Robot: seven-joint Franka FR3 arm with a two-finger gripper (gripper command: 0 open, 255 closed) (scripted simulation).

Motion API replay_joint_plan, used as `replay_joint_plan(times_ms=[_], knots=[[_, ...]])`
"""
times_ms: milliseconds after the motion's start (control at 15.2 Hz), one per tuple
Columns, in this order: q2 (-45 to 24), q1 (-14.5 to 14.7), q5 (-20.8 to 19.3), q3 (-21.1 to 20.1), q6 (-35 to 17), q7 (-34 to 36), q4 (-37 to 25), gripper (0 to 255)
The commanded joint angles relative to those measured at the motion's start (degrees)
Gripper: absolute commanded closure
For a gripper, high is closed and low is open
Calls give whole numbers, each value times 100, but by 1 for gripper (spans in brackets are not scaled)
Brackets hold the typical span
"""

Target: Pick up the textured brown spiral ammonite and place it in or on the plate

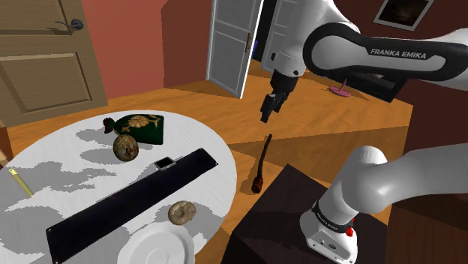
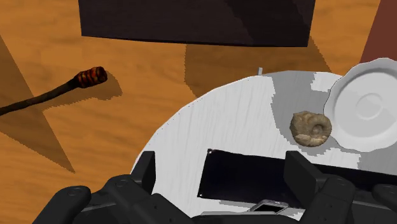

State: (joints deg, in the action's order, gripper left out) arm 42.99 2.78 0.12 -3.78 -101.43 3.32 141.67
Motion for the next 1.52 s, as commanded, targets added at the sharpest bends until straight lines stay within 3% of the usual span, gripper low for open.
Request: replay_joint_plan(times_ms=[0,528,858,1188,1452], knots=[[-216,81,34,-147,-399,65,157,0],[-1283,346,56,-778,-1949,400,593,0],[-2203,406,-140,-1205,-2900,730,620,0],[-3278,360,-685,-1638,-3750,1274,447,0],[-4233,322,-1505,-1894,-4274,1957,153,0]])
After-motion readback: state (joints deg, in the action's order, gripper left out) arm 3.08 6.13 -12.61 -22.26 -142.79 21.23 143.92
